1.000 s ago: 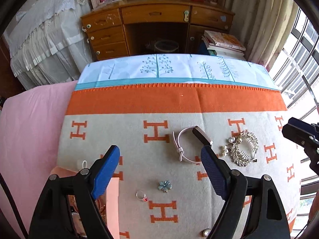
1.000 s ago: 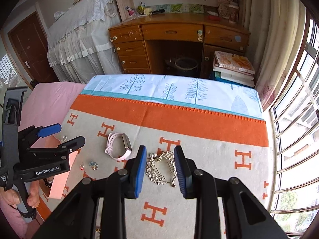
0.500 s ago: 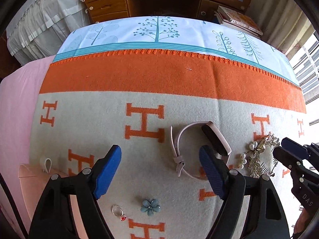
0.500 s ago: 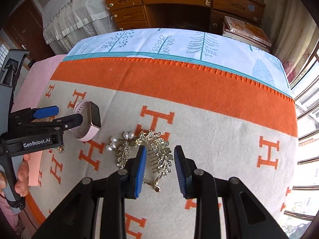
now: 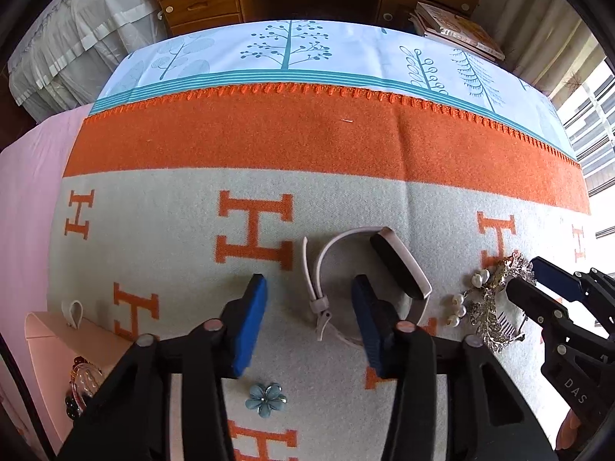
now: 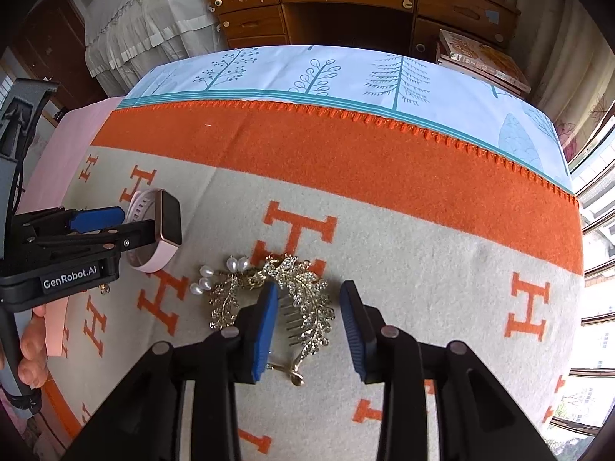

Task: Organize jewelry
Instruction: 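Place smartwatch in pink box with left tool while right tool places hair comb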

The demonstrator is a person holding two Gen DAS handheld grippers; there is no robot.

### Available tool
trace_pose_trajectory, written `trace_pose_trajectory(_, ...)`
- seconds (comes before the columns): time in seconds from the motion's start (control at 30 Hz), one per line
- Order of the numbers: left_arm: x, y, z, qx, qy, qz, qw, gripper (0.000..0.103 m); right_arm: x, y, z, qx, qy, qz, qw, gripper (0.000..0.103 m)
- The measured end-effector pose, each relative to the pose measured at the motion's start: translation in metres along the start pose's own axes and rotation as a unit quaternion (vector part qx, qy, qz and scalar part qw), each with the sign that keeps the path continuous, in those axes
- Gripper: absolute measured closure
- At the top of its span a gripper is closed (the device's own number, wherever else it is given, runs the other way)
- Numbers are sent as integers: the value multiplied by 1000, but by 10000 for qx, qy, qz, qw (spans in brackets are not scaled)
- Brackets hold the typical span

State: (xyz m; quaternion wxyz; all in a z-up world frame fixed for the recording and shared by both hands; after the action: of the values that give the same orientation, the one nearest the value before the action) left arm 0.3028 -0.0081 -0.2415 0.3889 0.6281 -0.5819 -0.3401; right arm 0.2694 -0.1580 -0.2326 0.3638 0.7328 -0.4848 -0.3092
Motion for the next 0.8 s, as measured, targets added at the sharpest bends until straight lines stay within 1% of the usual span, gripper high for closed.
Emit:
trace_pose_trajectory(0.03,2,1,0,-14,-7,28,10000,94,-1,0,0,-4,4,1,10000,69)
trace_pose_trajectory(0.07,5,1,0,-61,30,84,9999,95,-1,0,1,-15,6,1,10000,69)
trace_pose_trajectory(0.1,8,1,1,-78,70,110,9999,95,0,0,1,-25,-5,9,10000,74)
trace_pose_trajectory(0.2,12,3,2,-55,105,134,9998,95,0,2,2,-42,-52,44,10000,74)
trace_pose_trajectory(0.37,11,18,8,4,219,314,9993,96,3,12,2,61,-281,73,9996,74)
trace_pose_trajectory(0.63,-1,73,11,371,219,533,9976,96,-9,53,-5,420,-338,26,9985,75)
trace_pose_trajectory(0.73,-11,99,15,543,243,581,9965,96,-21,69,-9,555,-282,-11,9981,75)
trace_pose_trajectory(0.8,-26,116,19,654,276,588,9957,96,-32,79,-11,645,-216,-29,9977,75)
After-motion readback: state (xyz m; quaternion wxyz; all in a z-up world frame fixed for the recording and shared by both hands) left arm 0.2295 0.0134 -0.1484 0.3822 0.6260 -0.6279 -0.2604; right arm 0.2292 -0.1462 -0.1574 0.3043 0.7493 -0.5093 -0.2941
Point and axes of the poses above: each gripper's, at about its wrist camera, not at the fingertips, and y roughly against the way its jaws point, x to its right, z to its underside, the point moved 9 cm from there along -y, roughly the way its jaws point, and after that the axes turned 14 degrees about x, right-handed, at the moved point
